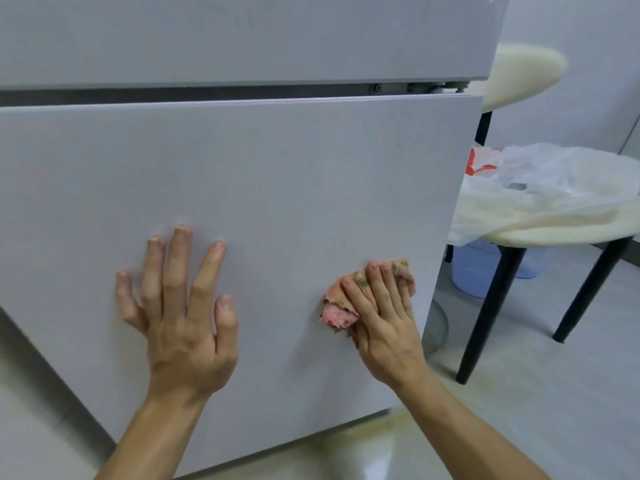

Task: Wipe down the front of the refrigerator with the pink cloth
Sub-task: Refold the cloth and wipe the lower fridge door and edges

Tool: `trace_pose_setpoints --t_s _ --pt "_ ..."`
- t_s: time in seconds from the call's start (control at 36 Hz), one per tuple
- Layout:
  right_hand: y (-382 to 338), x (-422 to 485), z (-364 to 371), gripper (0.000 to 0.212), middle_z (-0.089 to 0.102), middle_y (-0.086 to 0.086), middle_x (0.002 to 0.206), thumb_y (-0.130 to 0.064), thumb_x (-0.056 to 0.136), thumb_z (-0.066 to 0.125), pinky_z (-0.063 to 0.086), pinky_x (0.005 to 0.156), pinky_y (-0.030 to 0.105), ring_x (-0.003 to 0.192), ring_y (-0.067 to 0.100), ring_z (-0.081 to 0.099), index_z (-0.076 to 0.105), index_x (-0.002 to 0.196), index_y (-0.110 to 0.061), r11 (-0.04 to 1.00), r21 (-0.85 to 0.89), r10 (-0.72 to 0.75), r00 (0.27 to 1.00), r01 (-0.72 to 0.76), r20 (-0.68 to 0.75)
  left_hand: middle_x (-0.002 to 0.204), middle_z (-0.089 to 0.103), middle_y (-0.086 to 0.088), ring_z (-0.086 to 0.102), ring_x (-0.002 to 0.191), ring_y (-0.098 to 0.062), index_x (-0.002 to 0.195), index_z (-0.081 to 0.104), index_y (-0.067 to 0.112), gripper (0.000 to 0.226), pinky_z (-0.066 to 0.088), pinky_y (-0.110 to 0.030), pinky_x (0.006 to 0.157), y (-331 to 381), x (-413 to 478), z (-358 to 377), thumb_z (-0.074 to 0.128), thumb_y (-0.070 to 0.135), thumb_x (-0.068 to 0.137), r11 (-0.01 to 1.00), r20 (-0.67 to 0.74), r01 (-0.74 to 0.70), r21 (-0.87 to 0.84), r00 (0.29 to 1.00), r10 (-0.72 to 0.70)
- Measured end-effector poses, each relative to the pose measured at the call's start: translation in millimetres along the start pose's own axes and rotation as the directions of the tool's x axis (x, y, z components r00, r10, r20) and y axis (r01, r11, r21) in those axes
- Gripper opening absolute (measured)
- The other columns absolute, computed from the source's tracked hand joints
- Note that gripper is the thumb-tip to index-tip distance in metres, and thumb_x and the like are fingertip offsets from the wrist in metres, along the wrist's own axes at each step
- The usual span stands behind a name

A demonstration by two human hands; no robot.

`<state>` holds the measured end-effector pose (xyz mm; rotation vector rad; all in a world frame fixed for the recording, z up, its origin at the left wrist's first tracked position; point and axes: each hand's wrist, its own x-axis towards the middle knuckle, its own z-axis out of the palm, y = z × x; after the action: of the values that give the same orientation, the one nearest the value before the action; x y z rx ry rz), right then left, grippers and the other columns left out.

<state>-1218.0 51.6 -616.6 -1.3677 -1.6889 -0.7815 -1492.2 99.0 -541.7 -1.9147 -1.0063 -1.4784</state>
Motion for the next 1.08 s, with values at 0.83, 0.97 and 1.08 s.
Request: trace_pose_setpoints --t_s 0.83,0.97,1.08 --pt "7.7 -2.4 -1.3 0.088 -0.024 -0.005 0.172 0.003 0.099 0.036 0.006 0.127 0.068 0.16 0.032 -0.018 -0.004 0.166 -0.036 0.849 0.262 0.5 0.858 -0.458 -0.121 0.17 0.029 -0.013 0.018 0.16 -0.033 0.152 0.046 0.014 0.049 0.009 -0.069 0.12 3.6 -5.5 19.4 0.048 0.023 0.104 1.0 -0.078 0.031 -0.001 0.996 -0.031" --pt "13.4 48.3 -21.0 0.078 -0.014 0.016 0.173 0.003 0.1 0.035 0.009 0.129 0.062 0.162 0.034 -0.011 0.007 0.167 -0.022 0.847 0.309 0.501 0.842 -0.431 -0.198 0.174 0.022 -0.006 0.011 0.162 -0.026 0.153 0.045 0.014 0.052 -0.003 -0.053 0.128 4.8 -2.4 16.9 0.051 0.023 0.103 1.0 -0.074 0.026 0.007 0.997 -0.025" --pt "22.1 144.3 -62.4 0.064 0.003 0.024 0.173 -0.003 0.104 0.033 0.004 0.129 0.025 0.162 0.032 0.001 0.017 0.165 -0.008 0.832 0.401 0.518 0.794 -0.383 -0.317 0.173 0.022 -0.009 0.011 0.162 -0.029 0.154 0.044 0.012 0.055 -0.003 -0.055 0.127 8.2 -3.6 16.9 0.053 0.02 0.101 0.999 -0.069 0.037 0.016 0.997 -0.036"
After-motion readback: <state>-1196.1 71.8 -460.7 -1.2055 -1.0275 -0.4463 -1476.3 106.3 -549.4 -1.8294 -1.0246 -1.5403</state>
